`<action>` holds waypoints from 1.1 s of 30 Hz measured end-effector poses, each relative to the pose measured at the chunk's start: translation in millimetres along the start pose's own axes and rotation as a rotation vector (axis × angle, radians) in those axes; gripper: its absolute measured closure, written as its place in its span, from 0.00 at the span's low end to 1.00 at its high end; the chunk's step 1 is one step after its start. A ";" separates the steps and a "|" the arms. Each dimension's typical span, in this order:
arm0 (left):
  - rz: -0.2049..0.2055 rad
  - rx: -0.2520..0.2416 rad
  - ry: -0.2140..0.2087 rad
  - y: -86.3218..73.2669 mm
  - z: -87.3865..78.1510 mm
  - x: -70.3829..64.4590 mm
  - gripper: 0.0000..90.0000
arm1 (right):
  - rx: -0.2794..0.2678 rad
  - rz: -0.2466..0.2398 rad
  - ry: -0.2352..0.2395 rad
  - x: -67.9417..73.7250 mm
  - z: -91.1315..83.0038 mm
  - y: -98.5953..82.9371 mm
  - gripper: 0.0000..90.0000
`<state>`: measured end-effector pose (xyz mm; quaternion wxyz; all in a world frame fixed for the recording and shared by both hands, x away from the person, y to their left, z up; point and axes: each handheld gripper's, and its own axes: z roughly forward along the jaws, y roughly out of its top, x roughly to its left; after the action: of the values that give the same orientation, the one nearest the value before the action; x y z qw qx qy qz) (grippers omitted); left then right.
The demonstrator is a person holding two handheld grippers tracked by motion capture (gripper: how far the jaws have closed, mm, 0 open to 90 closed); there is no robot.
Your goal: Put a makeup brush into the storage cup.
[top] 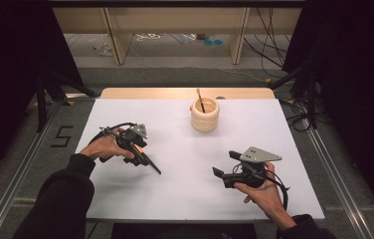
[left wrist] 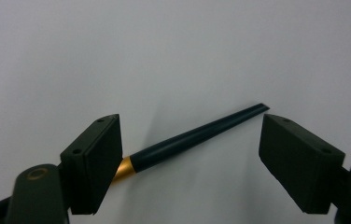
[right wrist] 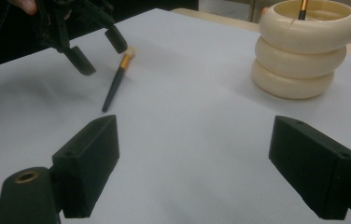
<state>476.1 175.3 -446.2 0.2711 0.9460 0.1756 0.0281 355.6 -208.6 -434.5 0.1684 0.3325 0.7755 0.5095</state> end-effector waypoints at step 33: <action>0.163 0.223 -0.034 17.0 13.7 14.9 0.31 | 0.037 -0.010 0.007 1.7 0.5 -0.5 0.20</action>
<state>497.4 160.2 -449.7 0.1640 0.9817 0.0958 0.0144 354.6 -207.2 -435.1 0.1620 0.3298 0.7872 0.4953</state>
